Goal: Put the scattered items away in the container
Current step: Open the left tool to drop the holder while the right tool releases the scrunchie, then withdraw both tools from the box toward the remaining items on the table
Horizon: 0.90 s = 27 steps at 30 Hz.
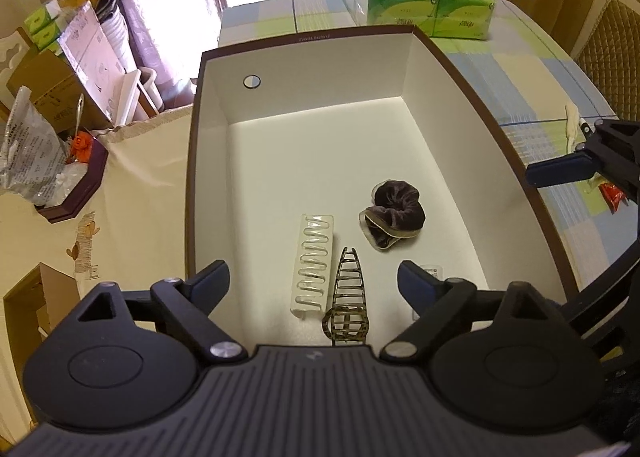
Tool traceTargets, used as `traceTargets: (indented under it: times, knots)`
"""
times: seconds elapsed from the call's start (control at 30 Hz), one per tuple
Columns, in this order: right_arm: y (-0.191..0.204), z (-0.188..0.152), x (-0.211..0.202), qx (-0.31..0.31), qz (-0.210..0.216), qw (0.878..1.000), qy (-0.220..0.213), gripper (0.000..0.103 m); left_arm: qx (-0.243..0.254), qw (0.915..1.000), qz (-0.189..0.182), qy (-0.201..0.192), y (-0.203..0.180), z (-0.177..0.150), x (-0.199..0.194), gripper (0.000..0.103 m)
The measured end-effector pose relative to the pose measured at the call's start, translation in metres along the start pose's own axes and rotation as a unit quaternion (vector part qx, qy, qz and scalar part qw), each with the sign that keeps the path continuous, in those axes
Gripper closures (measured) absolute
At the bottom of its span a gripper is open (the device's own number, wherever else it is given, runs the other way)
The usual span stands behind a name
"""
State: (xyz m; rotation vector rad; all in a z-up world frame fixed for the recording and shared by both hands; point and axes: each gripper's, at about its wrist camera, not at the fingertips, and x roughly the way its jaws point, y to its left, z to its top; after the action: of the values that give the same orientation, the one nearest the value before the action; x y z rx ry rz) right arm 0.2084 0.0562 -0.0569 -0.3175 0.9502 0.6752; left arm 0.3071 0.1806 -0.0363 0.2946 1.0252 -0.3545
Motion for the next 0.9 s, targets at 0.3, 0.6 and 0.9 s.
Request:
traceTargets:
  times: [0.3, 0.6, 0.9]
  knots:
    - [0.007, -0.01, -0.015, -0.005, -0.004, 1.0, -0.015, 0.001, -0.004, 0.9999, 0.012, -0.009, -0.005, -0.011, -0.018, 0.013]
    - [0.013, -0.023, -0.032, -0.005, -0.008, 1.0, -0.026, 0.001, -0.003, 0.9996, 0.018, -0.021, -0.014, -0.023, -0.038, 0.012]
    - [0.019, -0.037, -0.044, -0.012, -0.002, 0.999, -0.031, 0.001, -0.012, 0.9993, 0.022, -0.027, -0.021, -0.038, -0.054, 0.011]
